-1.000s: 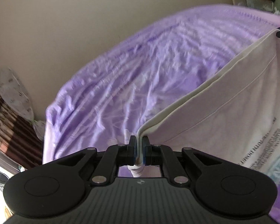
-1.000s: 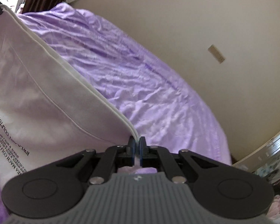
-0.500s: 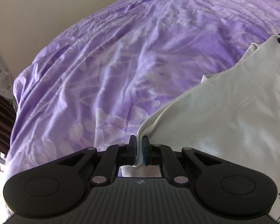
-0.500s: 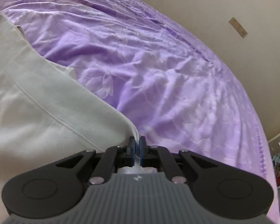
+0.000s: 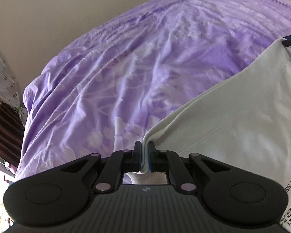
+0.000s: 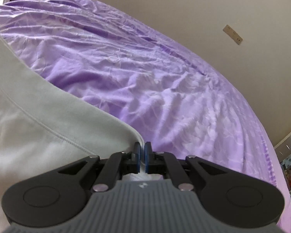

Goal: Fold small clothes
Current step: 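Lift the hem with both tools and fold it toward the collar, then lower the folded hem onto the shirt and open both tools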

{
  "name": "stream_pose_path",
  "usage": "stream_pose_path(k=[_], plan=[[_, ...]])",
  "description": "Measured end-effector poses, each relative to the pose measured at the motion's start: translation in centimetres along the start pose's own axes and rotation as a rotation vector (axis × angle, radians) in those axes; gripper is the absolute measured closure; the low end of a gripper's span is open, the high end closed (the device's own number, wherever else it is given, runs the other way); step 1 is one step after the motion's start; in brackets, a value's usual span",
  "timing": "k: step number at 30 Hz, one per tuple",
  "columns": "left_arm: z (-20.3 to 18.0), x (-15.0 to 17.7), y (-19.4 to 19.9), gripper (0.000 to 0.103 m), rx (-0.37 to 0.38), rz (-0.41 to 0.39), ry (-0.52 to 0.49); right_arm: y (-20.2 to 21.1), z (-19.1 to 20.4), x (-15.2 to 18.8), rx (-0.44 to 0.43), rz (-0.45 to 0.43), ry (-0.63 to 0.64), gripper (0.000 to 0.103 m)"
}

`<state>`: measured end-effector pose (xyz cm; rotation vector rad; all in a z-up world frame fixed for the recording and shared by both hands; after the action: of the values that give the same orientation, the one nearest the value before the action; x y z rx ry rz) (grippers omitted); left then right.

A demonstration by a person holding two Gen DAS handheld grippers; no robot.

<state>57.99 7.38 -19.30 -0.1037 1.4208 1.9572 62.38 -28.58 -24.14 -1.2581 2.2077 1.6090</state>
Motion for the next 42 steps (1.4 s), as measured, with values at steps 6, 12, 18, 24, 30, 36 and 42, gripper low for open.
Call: stream_pose_path(k=[6, 12, 18, 24, 30, 36, 42], plan=[[2.1, 0.9, 3.0, 0.053, -0.029, -0.005, 0.092, 1.9, -1.5, 0.4, 0.048, -0.011, -0.083, 0.067], [3.5, 4.4, 9.3, 0.053, 0.022, 0.015, 0.158, 5.8, -3.0, 2.2, 0.017, 0.028, -0.195, 0.065], [3.0, 9.3, 16.3, 0.053, 0.1, -0.007, 0.264, 10.5, -2.5, 7.6, -0.067, 0.095, -0.357, 0.062], [1.3, 13.4, 21.5, 0.053, 0.163, -0.068, 0.339, 16.8, -0.8, 13.4, -0.17, 0.101, -0.489, 0.062], [-0.6, 16.4, 23.1, 0.053, 0.21, -0.085, 0.405, 21.5, -0.4, 17.8, -0.252, 0.067, -0.635, 0.062], [-1.7, 18.2, 22.6, 0.053, 0.268, -0.064, 0.432, 22.7, -0.7, 20.7, -0.309, 0.08, -0.733, 0.063], [-2.4, 19.0, 19.6, 0.053, 0.288, 0.006, 0.456, 20.7, -0.2, 22.4, -0.39, 0.149, -0.836, 0.065]])
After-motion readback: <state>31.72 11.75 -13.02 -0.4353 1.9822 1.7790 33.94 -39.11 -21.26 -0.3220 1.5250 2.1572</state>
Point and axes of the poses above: each gripper's, at about its wrist camera, not at the fingertips, and y roughly against the way its jaws point, z to its left, x to its underside, the point moved 9 cm from there along -y, roughly the way its jaws point, and after that the axes turned 7 degrees about z, right-handed, at the moved point
